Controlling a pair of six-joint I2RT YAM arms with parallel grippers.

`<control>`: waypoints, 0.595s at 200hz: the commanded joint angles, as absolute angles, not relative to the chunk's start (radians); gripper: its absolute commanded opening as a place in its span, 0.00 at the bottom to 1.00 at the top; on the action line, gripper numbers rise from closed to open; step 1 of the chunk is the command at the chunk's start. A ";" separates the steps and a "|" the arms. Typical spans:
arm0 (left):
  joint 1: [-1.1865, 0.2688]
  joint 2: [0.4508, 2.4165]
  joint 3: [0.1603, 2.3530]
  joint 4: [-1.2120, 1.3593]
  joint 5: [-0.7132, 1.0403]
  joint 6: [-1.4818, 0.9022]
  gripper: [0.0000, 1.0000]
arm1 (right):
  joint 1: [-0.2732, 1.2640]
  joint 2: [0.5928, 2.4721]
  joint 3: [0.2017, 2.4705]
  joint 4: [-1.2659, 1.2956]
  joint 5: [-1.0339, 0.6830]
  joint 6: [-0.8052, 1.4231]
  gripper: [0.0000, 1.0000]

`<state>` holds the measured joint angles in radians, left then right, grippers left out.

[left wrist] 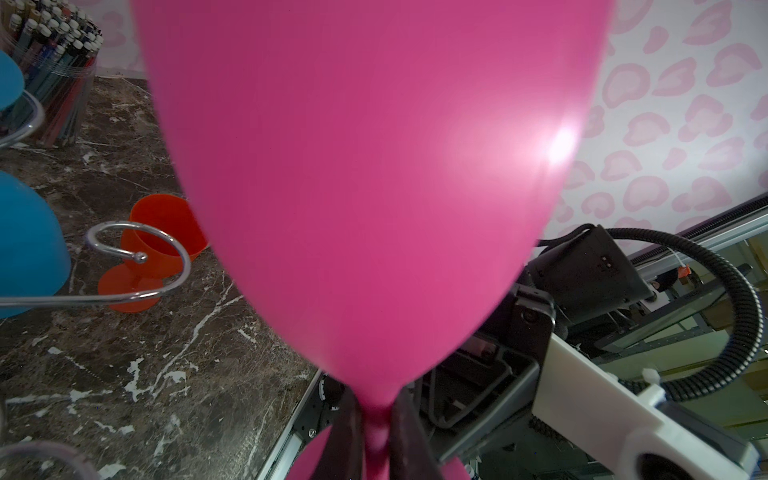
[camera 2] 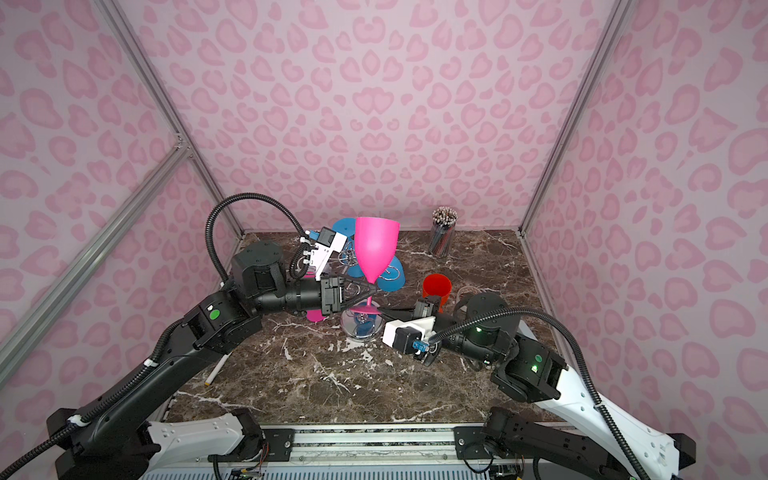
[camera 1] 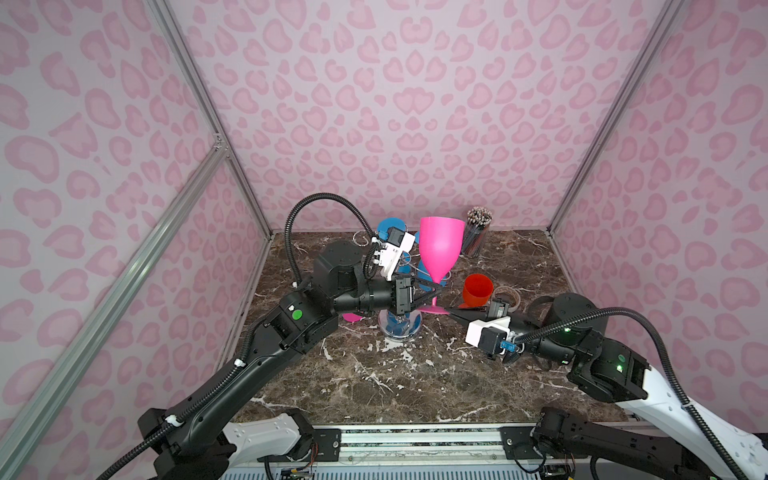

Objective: Take the wine glass off the wine glass rack
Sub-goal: 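Grasp the magenta glass stem with the left gripper while the right holds, then tilt the magenta glass with the left gripper while the right gripper releases and withdraws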

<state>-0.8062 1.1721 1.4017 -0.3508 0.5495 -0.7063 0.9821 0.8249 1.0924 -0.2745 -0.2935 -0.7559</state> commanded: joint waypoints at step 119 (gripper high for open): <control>-0.805 0.949 1.369 -0.450 0.050 -0.443 0.04 | 0.992 0.783 1.084 -0.165 -0.226 -0.604 0.68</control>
<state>-0.8051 0.9916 1.3655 -0.3786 0.2367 -0.5716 0.9928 0.7753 1.0657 -0.1852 -0.2604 -0.6712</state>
